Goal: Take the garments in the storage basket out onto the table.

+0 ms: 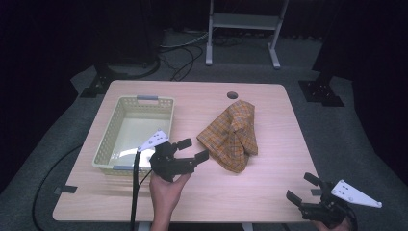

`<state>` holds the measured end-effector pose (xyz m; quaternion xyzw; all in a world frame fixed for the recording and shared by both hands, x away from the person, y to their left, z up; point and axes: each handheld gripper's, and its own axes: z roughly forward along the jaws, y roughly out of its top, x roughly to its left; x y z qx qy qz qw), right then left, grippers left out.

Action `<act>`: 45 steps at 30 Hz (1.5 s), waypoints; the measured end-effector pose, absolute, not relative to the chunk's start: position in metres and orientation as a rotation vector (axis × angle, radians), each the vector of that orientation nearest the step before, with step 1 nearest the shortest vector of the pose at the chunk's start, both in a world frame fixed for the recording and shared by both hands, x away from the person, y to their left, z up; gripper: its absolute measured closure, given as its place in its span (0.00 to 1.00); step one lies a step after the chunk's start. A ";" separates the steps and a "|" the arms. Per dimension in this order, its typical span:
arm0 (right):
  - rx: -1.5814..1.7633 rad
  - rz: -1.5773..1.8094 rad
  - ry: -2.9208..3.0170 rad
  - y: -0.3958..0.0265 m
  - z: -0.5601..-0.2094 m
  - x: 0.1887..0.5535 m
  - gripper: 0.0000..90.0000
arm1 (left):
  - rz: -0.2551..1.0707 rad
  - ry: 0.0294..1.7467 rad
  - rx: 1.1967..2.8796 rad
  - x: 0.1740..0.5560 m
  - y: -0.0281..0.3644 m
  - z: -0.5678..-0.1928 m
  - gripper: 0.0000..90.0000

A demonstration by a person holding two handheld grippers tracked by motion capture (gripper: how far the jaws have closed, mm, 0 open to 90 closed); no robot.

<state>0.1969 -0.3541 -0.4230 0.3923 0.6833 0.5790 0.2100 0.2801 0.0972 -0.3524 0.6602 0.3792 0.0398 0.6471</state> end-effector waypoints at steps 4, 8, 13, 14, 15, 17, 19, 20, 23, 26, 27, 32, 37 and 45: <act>1.090 1.610 1.899 -0.354 -0.423 0.197 0.02 | 0.115 0.862 1.511 0.276 0.099 -0.352 0.13; 1.090 1.609 1.902 -0.353 -0.423 0.197 0.02 | 0.134 0.866 1.511 0.272 0.102 -0.351 0.13; 1.088 1.609 1.905 -0.353 -0.423 0.197 0.02 | 0.152 0.870 1.514 0.267 0.105 -0.351 0.13; 1.088 1.609 1.905 -0.353 -0.423 0.197 0.02 | 0.150 0.870 1.510 0.266 0.105 -0.351 0.13; 1.088 1.610 1.905 -0.353 -0.423 0.197 0.02 | 0.149 0.871 1.511 0.265 0.106 -0.351 0.13; 1.088 1.608 1.905 -0.353 -0.423 0.197 0.02 | 0.156 0.871 1.509 0.264 0.107 -0.351 0.13; 1.090 1.609 1.904 -0.353 -0.423 0.197 0.02 | 0.158 0.874 1.507 0.262 0.108 -0.351 0.13; 1.090 1.609 1.904 -0.353 -0.423 0.197 0.02 | 0.166 0.875 1.506 0.261 0.109 -0.351 0.13; 1.090 1.609 1.904 -0.353 -0.423 0.197 0.02 | 0.175 0.878 1.509 0.258 0.111 -0.351 0.13; 1.095 1.617 1.899 -0.353 -0.423 0.197 0.02 | 0.189 0.883 1.506 0.255 0.113 -0.352 0.13; 1.094 1.616 1.899 -0.353 -0.423 0.197 0.02 | 0.193 0.883 1.508 0.254 0.114 -0.352 0.13; 1.093 1.608 1.901 -0.353 -0.423 0.197 0.02 | 0.204 0.890 1.511 0.250 0.117 -0.353 0.13; 1.090 1.607 1.902 -0.353 -0.423 0.196 0.02 | 0.215 0.897 1.510 0.246 0.120 -0.354 0.13; 1.091 1.602 1.906 -0.352 -0.423 0.196 0.02 | 0.231 0.902 1.505 0.239 0.126 -0.354 0.13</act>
